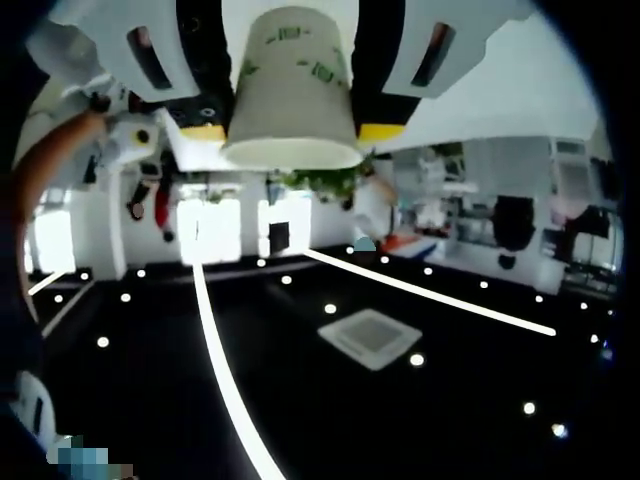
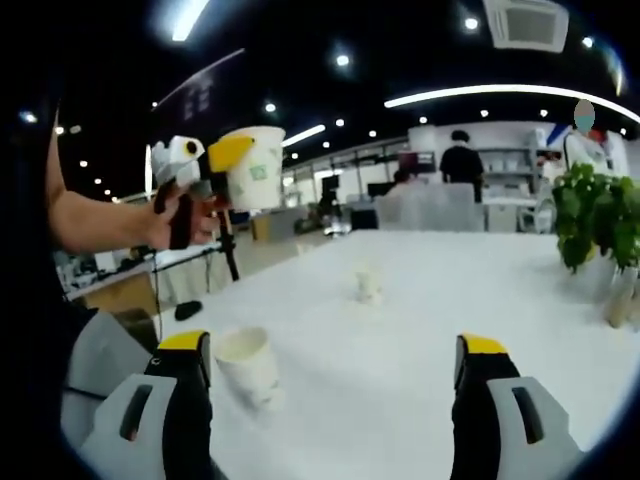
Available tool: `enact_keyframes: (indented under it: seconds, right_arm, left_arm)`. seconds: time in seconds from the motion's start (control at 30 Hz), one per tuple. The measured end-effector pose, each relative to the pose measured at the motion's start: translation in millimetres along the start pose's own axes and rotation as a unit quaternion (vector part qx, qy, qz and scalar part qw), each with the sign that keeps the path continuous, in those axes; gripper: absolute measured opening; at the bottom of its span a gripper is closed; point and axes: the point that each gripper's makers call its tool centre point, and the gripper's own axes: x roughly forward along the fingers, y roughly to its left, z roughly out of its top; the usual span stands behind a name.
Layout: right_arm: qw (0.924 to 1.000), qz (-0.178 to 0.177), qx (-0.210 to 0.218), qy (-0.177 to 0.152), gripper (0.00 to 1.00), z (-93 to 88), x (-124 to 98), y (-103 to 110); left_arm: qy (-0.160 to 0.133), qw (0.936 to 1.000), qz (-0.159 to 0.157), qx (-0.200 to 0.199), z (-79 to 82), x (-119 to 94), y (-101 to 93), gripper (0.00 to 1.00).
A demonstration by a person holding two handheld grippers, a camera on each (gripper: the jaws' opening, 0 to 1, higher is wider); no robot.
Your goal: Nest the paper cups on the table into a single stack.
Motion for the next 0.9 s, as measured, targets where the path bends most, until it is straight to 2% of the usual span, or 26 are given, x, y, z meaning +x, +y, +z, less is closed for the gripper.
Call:
enact_keyframes:
  seconds: [0.4,0.43,0.47,0.6,0.9]
  right_arm:
    - [1.0000,0.000,0.004,0.002,1.00,-3.3,-0.5,2.1]
    - [1.0000,0.000,0.005,0.002,1.00,-3.8,-0.2,2.1]
    - [1.0000,0.000,0.004,0.003,1.00,-4.2,-0.1,2.1]
    - [1.0000,0.000,0.006,0.002,1.00,-4.6,0.3,1.5]
    - [1.0000,0.001,0.009,0.005,1.00,-7.6,0.2,3.3]
  left_arm:
    - [-0.003,0.9998,-0.003,-0.017,-9.0,-10.9,-19.0,0.44]
    - [-0.006,0.9998,-0.001,-0.017,-9.3,-12.0,-20.5,0.45]
    - [-0.017,0.9998,0.007,0.001,-7.6,-13.2,-20.2,0.45]
    - [-0.008,1.0000,0.002,-0.001,-14.4,-15.3,-29.8,0.45]
    - [-0.016,0.9995,0.011,-0.023,-21.2,-24.2,-35.9,0.44]
